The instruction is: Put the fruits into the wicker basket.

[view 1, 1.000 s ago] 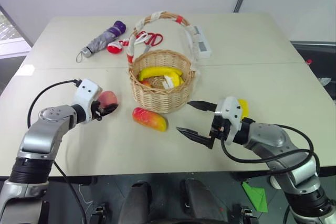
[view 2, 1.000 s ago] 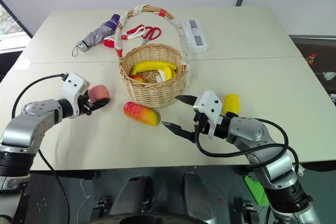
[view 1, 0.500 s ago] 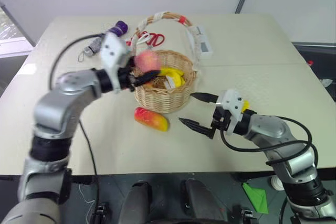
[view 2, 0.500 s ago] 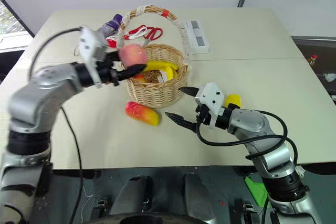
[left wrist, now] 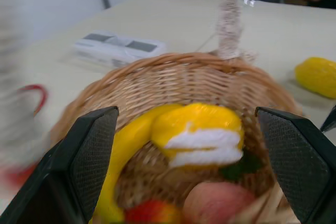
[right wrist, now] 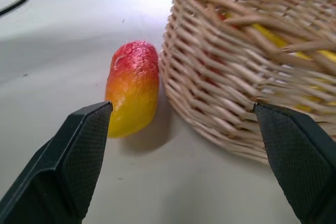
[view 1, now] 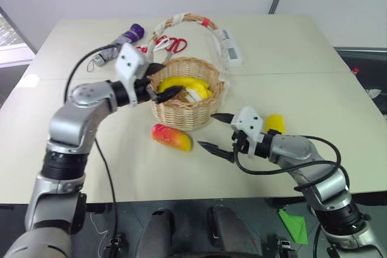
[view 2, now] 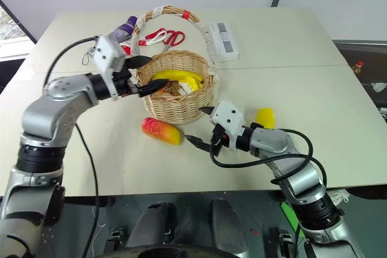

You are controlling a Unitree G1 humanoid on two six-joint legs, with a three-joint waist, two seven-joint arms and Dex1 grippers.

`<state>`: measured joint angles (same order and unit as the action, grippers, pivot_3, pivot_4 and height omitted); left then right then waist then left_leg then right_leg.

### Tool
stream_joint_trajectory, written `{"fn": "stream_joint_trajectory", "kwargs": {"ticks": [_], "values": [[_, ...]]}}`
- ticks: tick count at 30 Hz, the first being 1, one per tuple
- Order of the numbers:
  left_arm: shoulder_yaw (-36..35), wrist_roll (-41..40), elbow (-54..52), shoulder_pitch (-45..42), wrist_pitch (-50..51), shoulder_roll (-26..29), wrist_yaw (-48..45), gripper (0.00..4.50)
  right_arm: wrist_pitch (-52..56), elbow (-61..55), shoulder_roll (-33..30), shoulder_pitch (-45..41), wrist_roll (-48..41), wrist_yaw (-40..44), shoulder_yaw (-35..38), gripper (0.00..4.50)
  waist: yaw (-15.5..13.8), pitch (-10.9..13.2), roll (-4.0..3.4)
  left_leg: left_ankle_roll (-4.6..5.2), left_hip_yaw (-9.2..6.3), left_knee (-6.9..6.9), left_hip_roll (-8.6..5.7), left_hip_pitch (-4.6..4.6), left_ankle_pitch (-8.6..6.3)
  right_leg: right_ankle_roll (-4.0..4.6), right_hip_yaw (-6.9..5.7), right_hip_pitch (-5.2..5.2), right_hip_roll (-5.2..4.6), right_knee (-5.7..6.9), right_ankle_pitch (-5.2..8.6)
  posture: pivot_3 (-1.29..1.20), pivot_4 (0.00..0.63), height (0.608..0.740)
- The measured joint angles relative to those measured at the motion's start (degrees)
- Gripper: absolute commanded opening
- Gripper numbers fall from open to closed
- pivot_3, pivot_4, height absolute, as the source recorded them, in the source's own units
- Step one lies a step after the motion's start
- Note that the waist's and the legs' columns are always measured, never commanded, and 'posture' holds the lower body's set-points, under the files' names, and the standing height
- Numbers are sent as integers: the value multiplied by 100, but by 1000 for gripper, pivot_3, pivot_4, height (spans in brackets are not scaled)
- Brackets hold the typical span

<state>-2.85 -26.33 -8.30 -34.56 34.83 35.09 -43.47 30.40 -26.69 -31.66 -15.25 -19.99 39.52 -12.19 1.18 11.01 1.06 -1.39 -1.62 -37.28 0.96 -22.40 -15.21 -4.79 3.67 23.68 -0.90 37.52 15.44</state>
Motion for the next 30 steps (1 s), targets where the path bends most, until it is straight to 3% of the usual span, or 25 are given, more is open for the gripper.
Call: {"fn": "stream_joint_trajectory", "kwargs": {"ticks": [2, 5, 9, 17, 21, 24, 30], "values": [[-328, -176, -89, 186, 34, 108, -113, 4449, 79, -2, 92, -36, 12, 5, -168, 4500, -36, 1, 0, 0, -3, -1, -2, -3, 0, 0, -8, -3, -7, 0, 0, 0, 150, 740], [-1054, -562, -508, 1457, -5, 777, -736, 4449, 203, 156, 662, -257, 102, -76, -639, 4500, 137, -4, 6, 0, 5, 11, 12, 3, 0, 2, 4, 4, -11, -1, 1, 0, 150, 740], [-1478, -903, -864, 2495, -12, 1052, -1265, 4449, 332, 821, 1128, -530, 419, -350, -1018, 4500, 94, -3, 11, -8, -1, 8, 12, -4, 4, 4, -7, 6, -21, 2, 1, 0, 150, 740], [-1706, -1229, -1483, 3134, 203, 1371, -1401, 4449, 436, 1247, 1378, -722, 642, -352, -1230, 4500, 102, -4, 13, -10, 0, 10, -8, -2, 5, 2, -29, 1, -62, -1, 1, 0, 150, 740], [-1704, -1179, -1512, 3276, 200, 1467, -1405, 4500, 434, 1459, 1521, -784, 759, -348, -1319, 3189, 127, -4, 13, -10, -7, 12, -4, -2, 6, 3, -37, 1, -56, 0, 1, 0, 150, 740], [-1703, -1177, -1520, 3280, 192, 1469, -1404, 4500, 435, 1487, 1575, -784, 812, -349, -1323, 1654, 128, -4, 13, -10, -6, 12, -4, -2, 5, 3, -37, 1, -57, 0, 1, 0, 150, 740], [-1700, -1155, -1481, 3226, 108, 1458, -1382, 4500, 416, 1301, 1390, -768, 850, -183, -1312, 1509, 126, -4, 12, -10, -6, 12, -5, -3, 5, 2, -38, 1, -59, 0, 1, 0, 150, 740]]}}
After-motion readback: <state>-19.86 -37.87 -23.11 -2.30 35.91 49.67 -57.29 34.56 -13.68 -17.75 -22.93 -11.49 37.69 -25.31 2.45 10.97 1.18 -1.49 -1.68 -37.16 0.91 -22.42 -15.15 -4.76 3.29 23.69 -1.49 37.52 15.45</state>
